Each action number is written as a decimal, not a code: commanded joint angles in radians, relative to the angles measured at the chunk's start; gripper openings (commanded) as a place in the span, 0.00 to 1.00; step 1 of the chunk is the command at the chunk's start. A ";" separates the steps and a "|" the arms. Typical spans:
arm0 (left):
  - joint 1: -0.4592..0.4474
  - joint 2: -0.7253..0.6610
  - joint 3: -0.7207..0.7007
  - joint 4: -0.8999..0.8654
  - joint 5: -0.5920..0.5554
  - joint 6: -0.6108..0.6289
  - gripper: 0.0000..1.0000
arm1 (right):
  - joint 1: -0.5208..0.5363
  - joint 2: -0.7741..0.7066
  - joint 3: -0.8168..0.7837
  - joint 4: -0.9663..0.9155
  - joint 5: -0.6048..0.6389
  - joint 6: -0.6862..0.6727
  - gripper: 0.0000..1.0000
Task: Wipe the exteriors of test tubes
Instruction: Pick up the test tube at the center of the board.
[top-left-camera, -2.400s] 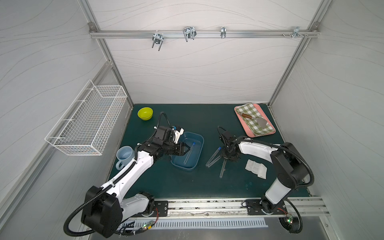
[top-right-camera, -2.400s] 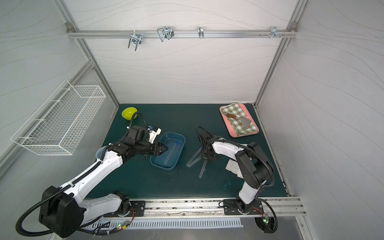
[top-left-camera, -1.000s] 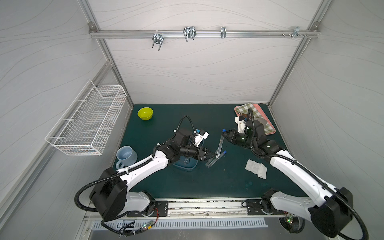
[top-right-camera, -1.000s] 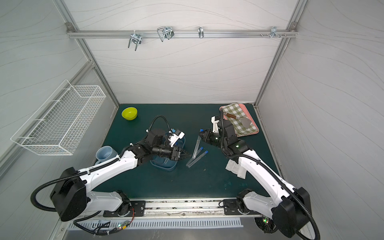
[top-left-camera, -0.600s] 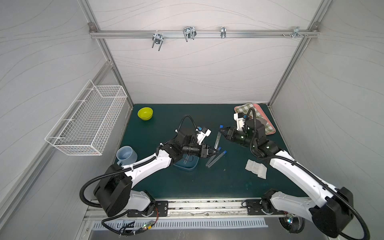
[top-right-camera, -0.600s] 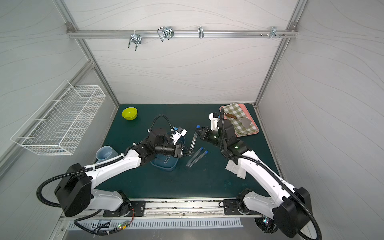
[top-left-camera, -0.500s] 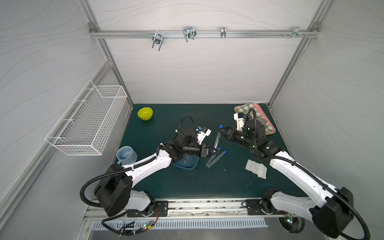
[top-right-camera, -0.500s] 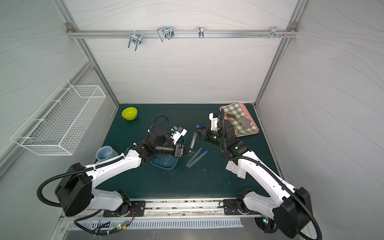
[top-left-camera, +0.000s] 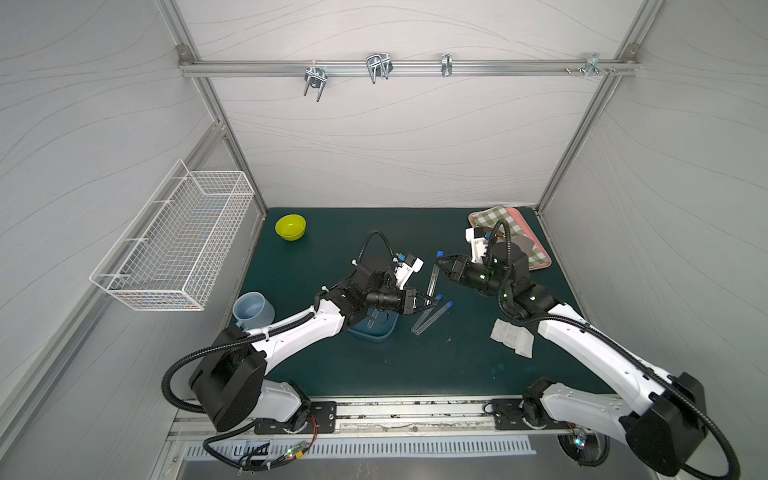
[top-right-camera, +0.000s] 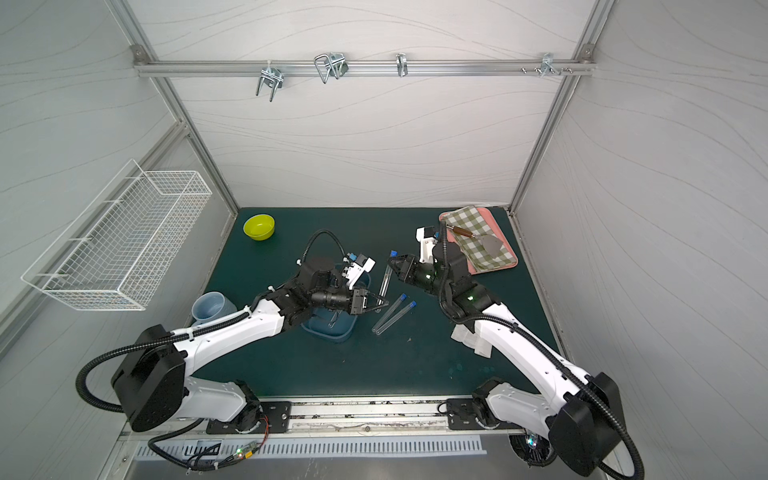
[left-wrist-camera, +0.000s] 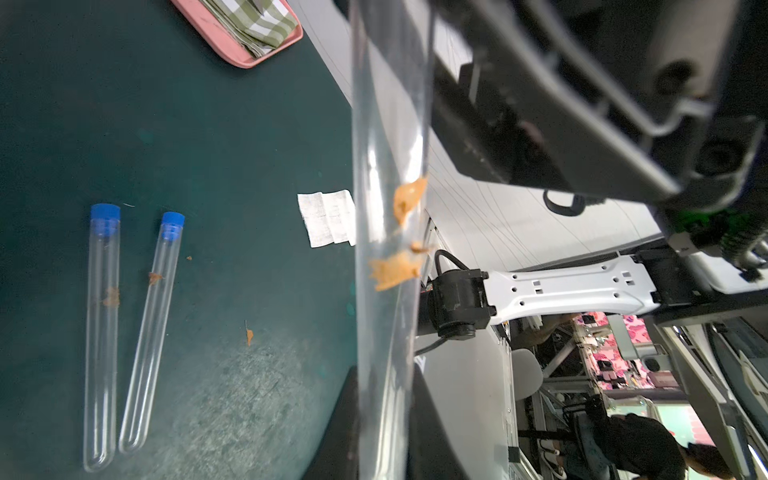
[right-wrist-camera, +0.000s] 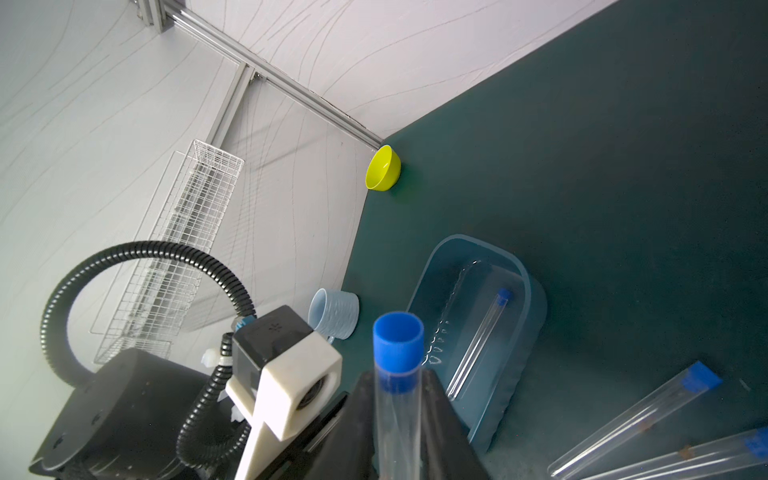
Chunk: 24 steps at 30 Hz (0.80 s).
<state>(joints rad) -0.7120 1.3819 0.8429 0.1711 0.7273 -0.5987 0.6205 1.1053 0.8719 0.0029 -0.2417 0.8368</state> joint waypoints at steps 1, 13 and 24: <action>-0.004 -0.026 0.005 -0.007 -0.055 0.019 0.06 | 0.012 -0.006 0.011 0.003 -0.010 -0.003 0.46; -0.002 -0.074 0.008 -0.169 -0.149 0.107 0.06 | -0.357 -0.167 0.119 -0.665 0.011 -0.202 0.73; 0.003 -0.114 0.008 -0.248 -0.171 0.157 0.07 | -0.460 0.021 -0.165 -0.791 0.124 -0.303 0.59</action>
<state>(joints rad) -0.7116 1.2980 0.8398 -0.0669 0.5751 -0.4744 0.1650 1.1160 0.7467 -0.7334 -0.1745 0.5522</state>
